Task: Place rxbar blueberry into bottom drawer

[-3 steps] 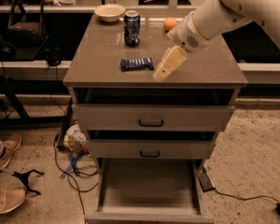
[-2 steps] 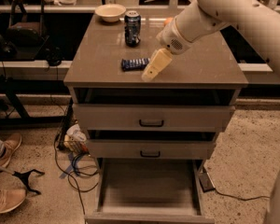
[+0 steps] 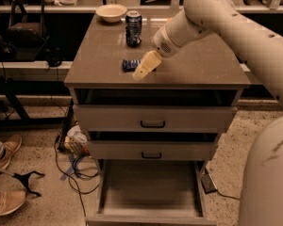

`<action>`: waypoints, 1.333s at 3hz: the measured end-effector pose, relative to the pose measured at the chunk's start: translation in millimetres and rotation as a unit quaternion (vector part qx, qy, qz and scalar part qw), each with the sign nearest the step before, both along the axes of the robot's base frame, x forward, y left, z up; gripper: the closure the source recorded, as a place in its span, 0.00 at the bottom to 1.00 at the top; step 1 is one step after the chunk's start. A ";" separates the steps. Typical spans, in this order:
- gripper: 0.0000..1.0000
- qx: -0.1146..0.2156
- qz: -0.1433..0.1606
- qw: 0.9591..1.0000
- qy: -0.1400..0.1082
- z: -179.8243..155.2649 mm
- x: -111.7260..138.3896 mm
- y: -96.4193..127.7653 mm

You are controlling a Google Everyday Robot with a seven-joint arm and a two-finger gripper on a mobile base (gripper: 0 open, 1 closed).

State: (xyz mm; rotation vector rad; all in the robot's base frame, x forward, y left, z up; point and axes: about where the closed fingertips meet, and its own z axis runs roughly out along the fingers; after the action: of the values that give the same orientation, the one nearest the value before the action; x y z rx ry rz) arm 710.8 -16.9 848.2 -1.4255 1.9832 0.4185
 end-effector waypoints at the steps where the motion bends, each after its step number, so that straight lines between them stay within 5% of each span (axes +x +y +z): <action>1: 0.00 0.010 -0.010 1.000 0.015 -14.1 11.9 3.0; 2: 0.00 0.016 -0.009 0.999 0.029 -26.2 22.2 10.0; 4: 0.43 0.020 -0.004 0.999 0.040 -32.9 27.8 16.7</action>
Offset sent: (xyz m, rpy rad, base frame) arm 0.0310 0.0097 -0.0301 0.0434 0.0742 -0.0241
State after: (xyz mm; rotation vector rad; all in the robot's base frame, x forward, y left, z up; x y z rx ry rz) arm 738.6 -0.2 815.3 -1.3953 2.0302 0.5165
